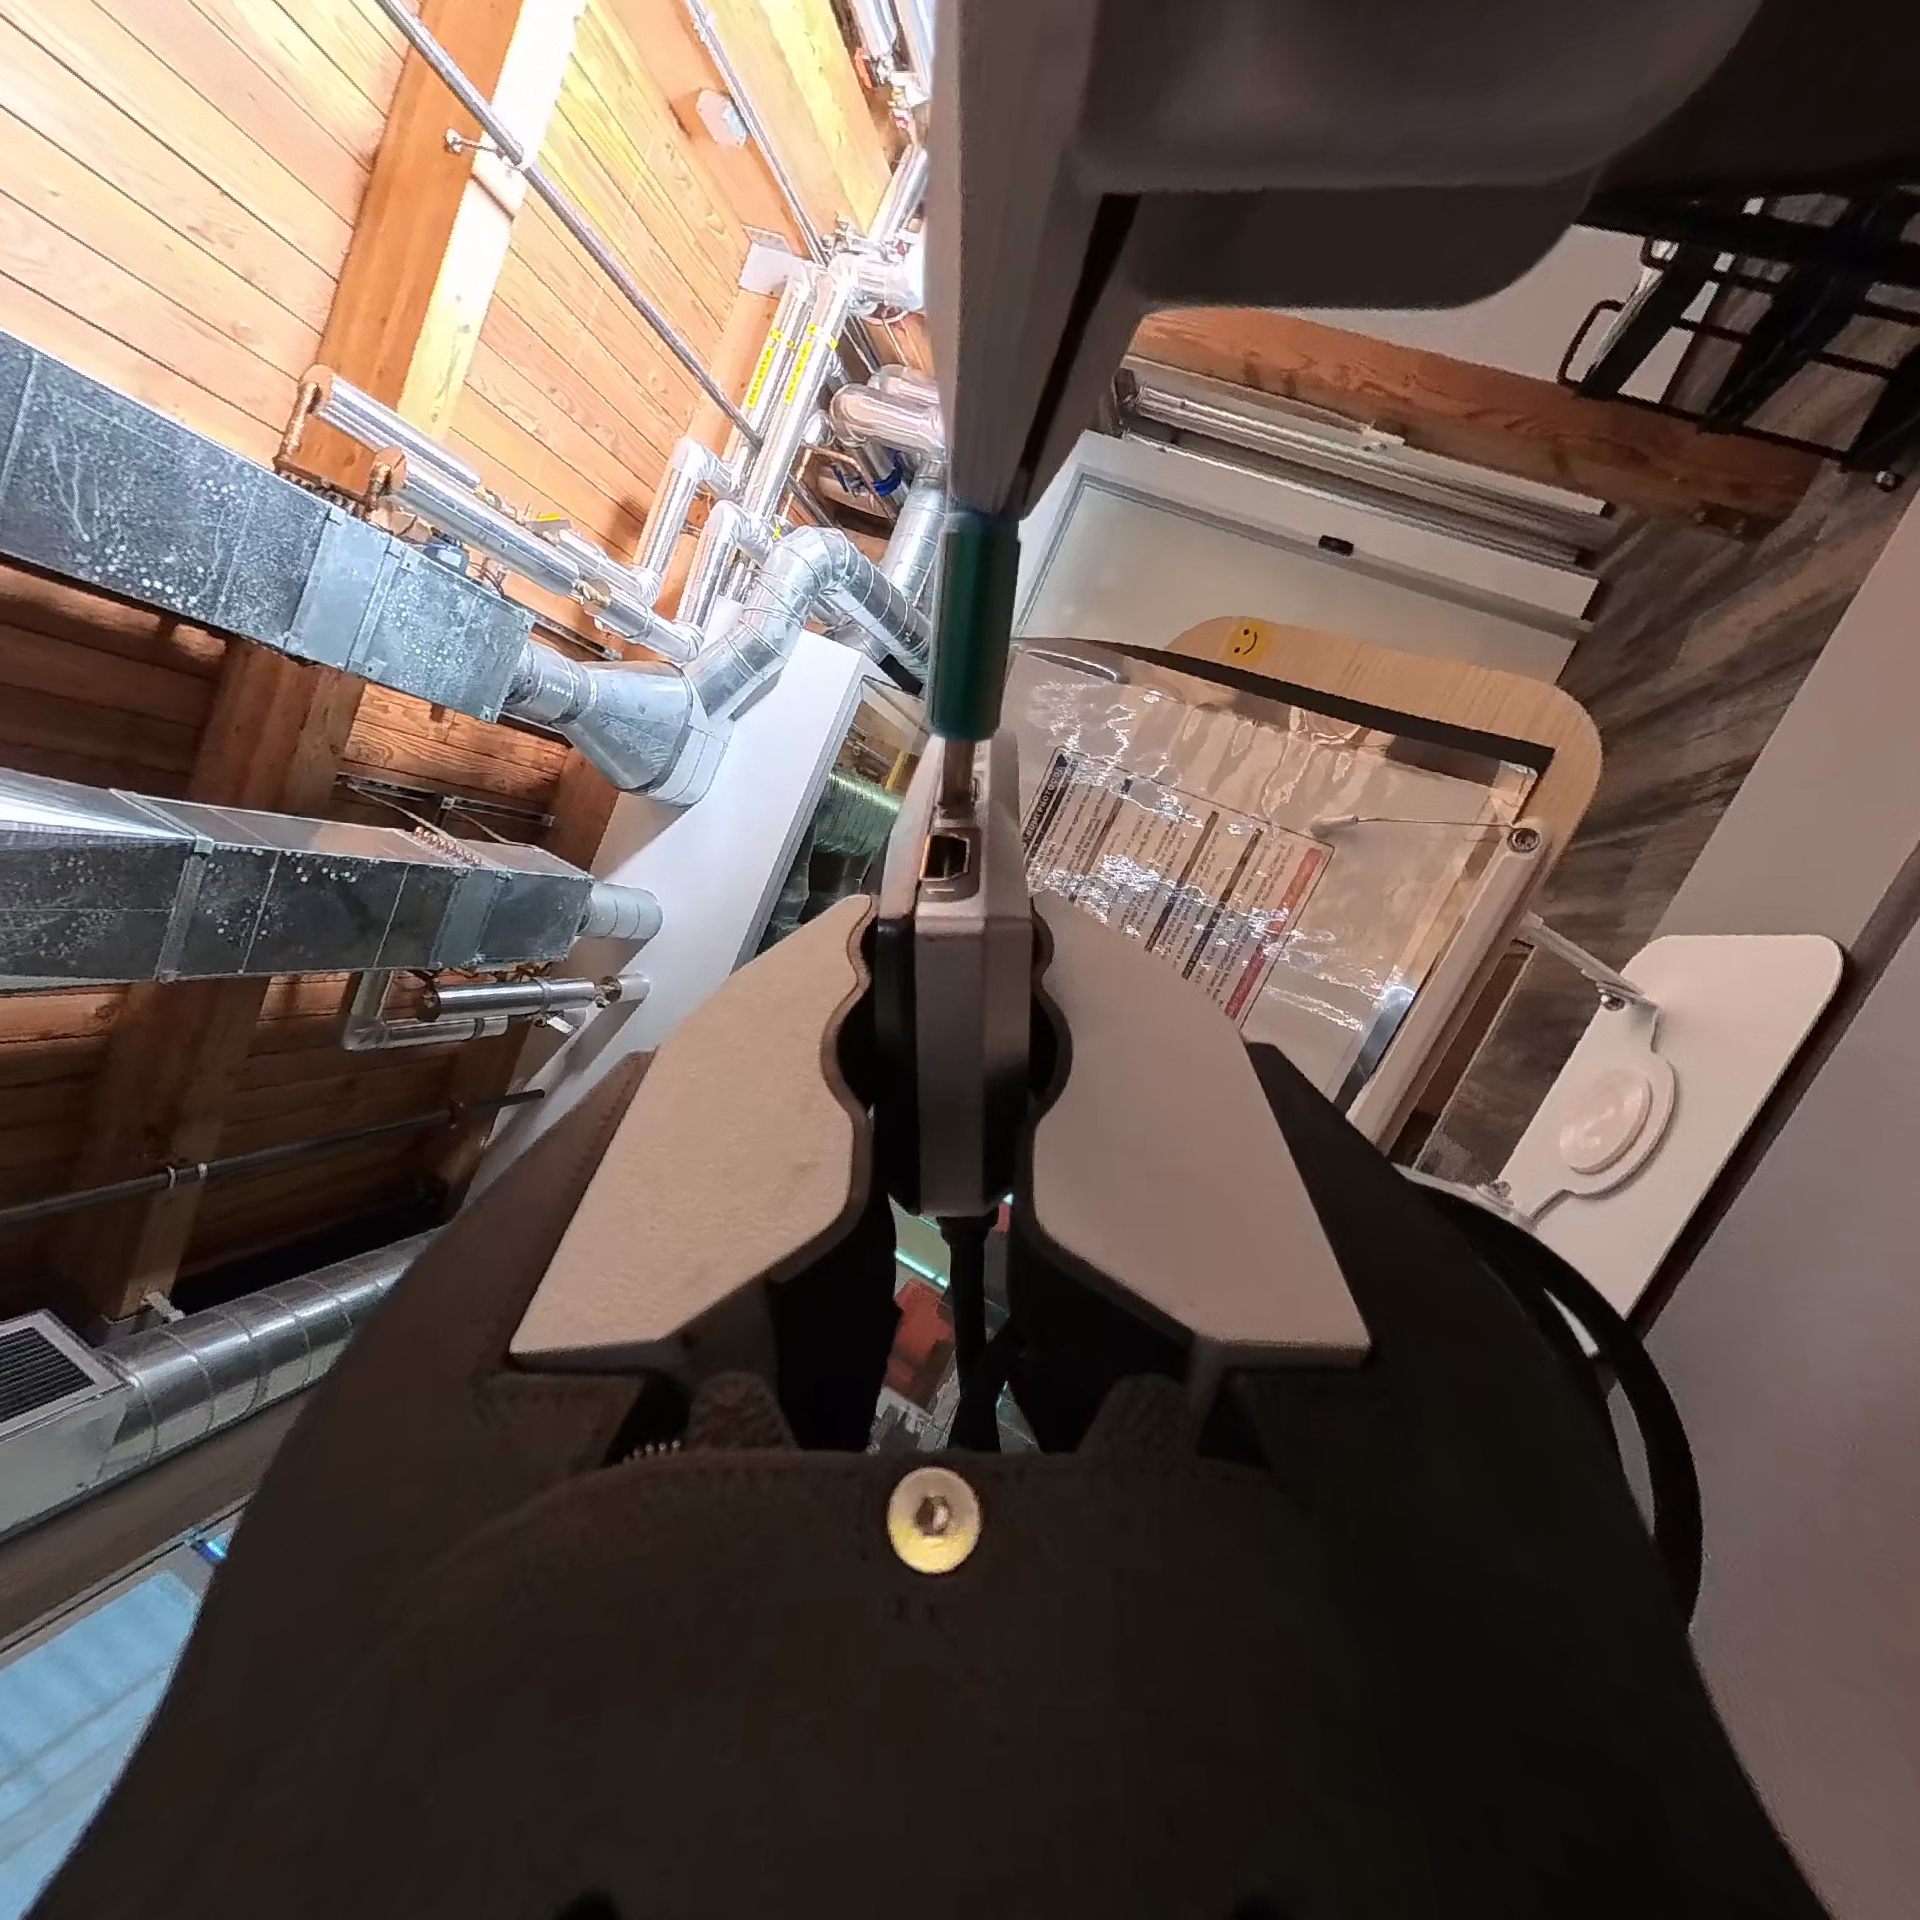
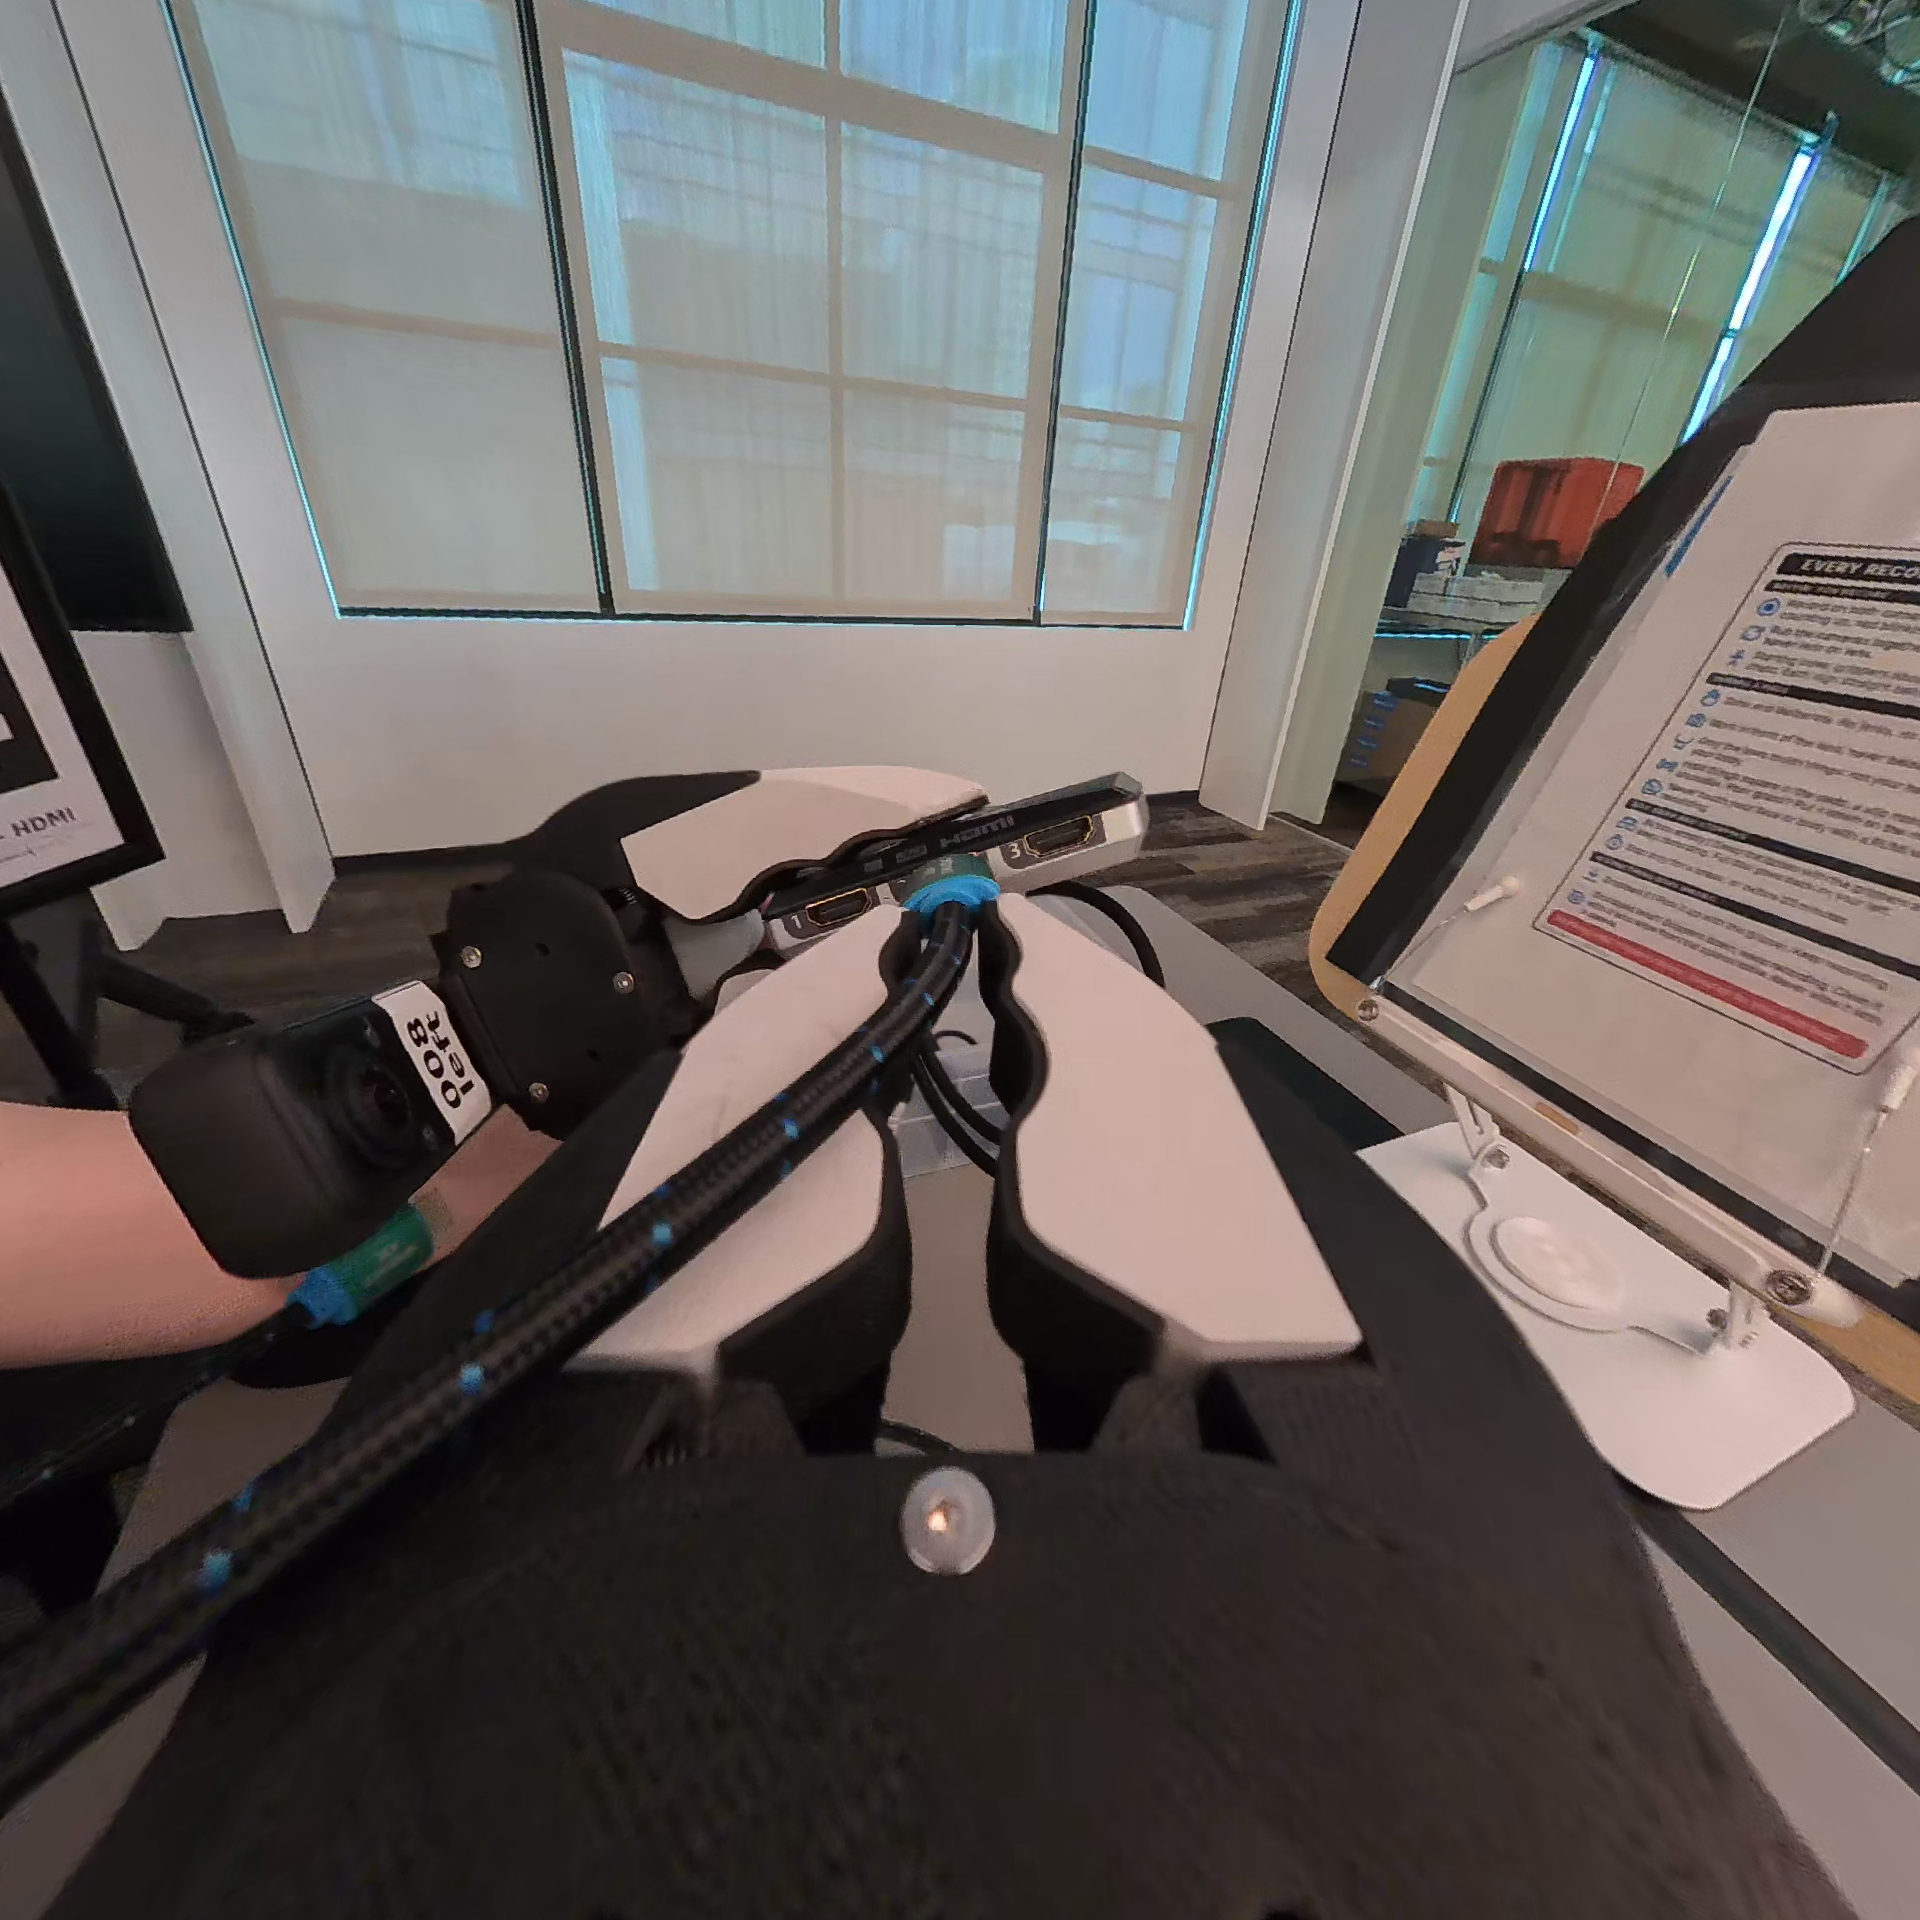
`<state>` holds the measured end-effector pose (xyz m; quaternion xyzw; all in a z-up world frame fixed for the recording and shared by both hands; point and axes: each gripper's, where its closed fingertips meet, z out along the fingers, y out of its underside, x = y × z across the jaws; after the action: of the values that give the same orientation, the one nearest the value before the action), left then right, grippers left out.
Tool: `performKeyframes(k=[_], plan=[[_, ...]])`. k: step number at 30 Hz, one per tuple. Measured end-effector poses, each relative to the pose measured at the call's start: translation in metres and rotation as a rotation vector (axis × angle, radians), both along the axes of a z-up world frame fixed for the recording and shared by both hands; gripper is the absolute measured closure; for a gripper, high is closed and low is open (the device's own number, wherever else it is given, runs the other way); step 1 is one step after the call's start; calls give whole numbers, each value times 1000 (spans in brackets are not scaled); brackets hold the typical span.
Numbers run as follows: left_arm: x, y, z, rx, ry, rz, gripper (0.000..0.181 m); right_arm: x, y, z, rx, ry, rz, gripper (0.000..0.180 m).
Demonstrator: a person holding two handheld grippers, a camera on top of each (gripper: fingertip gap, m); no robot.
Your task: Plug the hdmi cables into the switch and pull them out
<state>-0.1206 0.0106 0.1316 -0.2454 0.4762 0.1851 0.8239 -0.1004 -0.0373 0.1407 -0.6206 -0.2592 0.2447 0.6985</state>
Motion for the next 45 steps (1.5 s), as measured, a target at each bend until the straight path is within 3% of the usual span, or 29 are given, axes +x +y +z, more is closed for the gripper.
performKeyframes(k=[8, 18, 45], plan=[[-1, 2, -1, -19, 21, 19, 160, -2, 1, 1, 31, -43, -63, 169], [0, 1, -2, 10, 32, 43, 159, -1, 3, -3, -77, 58, -33, 168], [4, -9, -9, 26, 85, 15, 160, -4, -4, -11, -140, 1, 1, 168]])
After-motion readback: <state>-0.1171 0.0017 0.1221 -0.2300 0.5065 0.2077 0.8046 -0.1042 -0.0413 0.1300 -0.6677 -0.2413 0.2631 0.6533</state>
